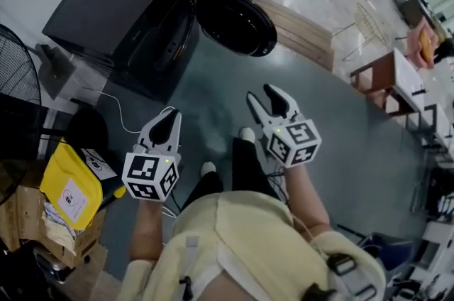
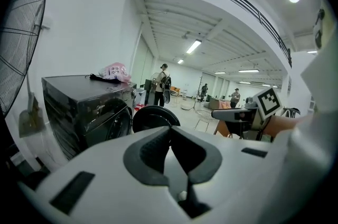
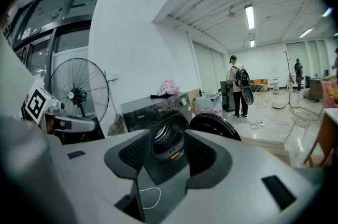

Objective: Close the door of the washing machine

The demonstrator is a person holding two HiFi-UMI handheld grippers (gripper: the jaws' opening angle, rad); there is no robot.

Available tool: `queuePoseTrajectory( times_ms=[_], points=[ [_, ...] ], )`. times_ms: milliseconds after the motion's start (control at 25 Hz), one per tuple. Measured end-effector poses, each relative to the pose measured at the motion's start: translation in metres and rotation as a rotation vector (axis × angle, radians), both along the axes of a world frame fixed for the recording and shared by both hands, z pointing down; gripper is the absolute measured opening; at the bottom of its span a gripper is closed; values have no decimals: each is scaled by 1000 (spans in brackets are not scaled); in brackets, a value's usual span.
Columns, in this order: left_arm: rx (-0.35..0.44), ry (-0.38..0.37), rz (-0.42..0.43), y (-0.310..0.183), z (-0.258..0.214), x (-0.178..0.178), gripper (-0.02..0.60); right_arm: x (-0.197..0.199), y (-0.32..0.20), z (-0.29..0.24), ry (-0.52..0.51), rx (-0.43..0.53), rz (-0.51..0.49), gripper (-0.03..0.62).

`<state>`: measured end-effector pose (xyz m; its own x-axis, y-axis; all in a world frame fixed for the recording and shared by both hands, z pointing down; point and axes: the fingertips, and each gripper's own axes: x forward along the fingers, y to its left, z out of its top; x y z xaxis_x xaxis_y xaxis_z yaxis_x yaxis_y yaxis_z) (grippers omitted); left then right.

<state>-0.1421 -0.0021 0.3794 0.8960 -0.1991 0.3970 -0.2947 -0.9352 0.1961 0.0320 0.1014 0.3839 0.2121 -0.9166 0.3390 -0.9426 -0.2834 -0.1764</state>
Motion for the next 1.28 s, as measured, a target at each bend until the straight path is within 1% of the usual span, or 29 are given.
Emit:
queuePoseTrajectory(
  times_ms=[120,200,320,400,520,680,880,1080,1280],
  points=[
    [-9,-17,-31,-8,6,15,5,28,-13,7,6,-9,-11,175],
    [-28,-17,-53,-12,11,31,3,50,-19,17,8,-22,-21,175],
    [-52,7,-83,-13,12,64,4,88,-23,32,5,-59,-45,175],
    [-39,8,-90,-16,11,87,5,113,-28,40,-3,-68,-52,174],
    [-28,-1,-102,-27,14,121,5,146,-42,50,-2,-76,-65,174],
    [-41,-6,-120,-39,25,168,3,189,-53,68,5,-115,-83,174],
    [-46,-47,-116,-46,41,221,3,240,-56,95,-27,-158,-84,173],
    [-49,-87,-125,-60,56,259,4,290,-67,122,-47,-188,-80,173],
    [-40,-98,-180,-80,67,289,3,327,-79,151,-41,-243,-101,173]
  ],
)
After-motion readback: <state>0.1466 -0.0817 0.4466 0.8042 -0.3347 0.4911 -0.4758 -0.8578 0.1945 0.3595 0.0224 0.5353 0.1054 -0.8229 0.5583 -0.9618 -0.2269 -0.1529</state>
